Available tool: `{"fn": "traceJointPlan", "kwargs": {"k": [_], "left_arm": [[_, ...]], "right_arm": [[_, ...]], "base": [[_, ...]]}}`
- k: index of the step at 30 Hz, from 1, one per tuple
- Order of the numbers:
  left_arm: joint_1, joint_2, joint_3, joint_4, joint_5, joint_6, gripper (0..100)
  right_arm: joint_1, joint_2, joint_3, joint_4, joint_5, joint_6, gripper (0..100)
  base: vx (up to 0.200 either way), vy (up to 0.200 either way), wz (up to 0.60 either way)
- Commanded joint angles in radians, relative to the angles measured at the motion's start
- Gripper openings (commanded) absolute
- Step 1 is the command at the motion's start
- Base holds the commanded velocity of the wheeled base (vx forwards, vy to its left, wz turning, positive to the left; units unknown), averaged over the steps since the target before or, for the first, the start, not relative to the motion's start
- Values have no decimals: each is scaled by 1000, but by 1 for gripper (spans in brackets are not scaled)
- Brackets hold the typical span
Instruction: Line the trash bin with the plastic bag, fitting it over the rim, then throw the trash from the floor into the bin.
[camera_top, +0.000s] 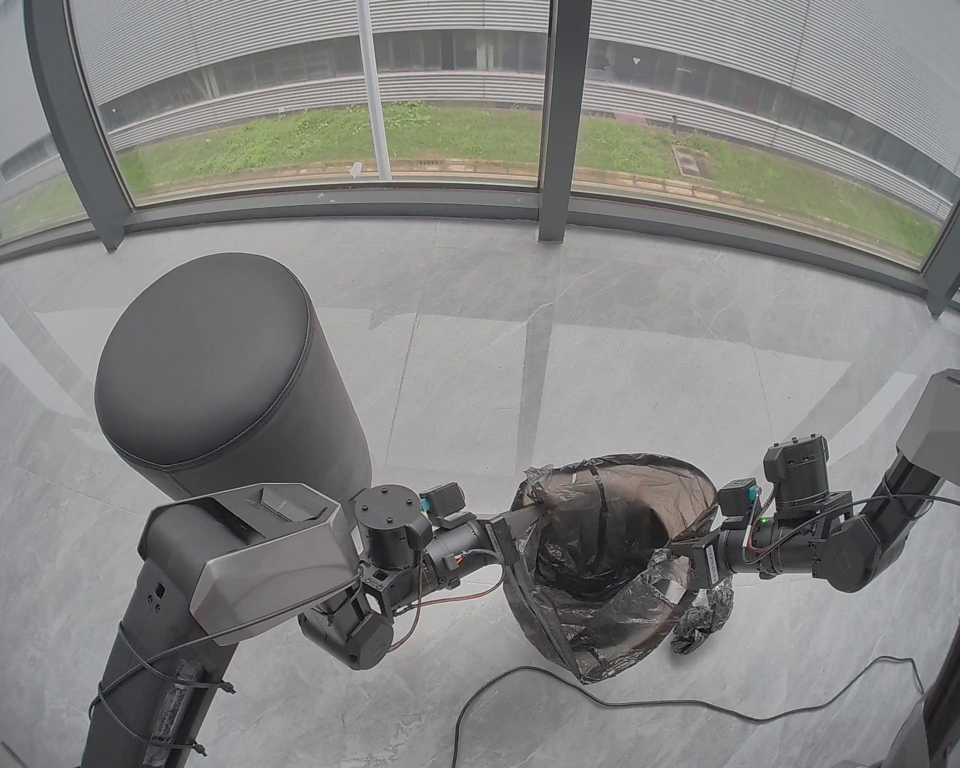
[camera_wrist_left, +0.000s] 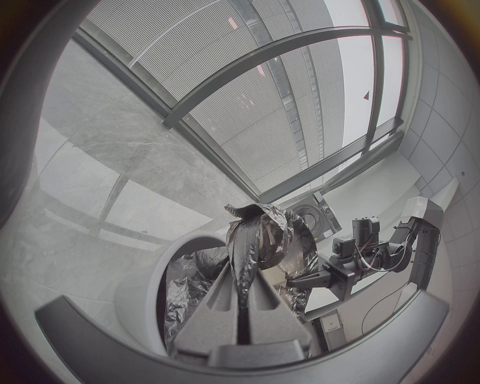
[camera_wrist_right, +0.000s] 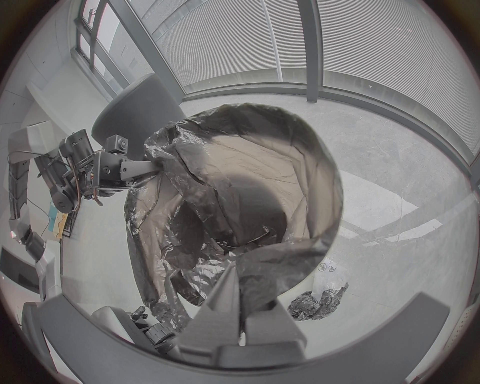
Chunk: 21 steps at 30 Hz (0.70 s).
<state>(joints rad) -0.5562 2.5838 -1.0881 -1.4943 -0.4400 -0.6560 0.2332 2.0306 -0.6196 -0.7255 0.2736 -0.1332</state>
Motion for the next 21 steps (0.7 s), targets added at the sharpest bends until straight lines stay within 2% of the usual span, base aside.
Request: {"fn": "traceJointPlan", "kwargs": {"k": [1,10,13,21], "left_arm": [[-22,22,-107,34,23,-10,0],[-31,78,-233,100,24,-22,0],[-30,76,-205,95,26,-16,0],[25,-28,10,62,15,30,0]], "right_arm": [[-43,-1,-11,0,1,-5,0],[-43,2,-15,1,1,-6,0],[-41,2,-8,1,1,-11,0],[-57,2,23,1,1,-31,0]], "base": [[0,0,0],[0,0,0],[0,0,0],[0,0,0]]}}
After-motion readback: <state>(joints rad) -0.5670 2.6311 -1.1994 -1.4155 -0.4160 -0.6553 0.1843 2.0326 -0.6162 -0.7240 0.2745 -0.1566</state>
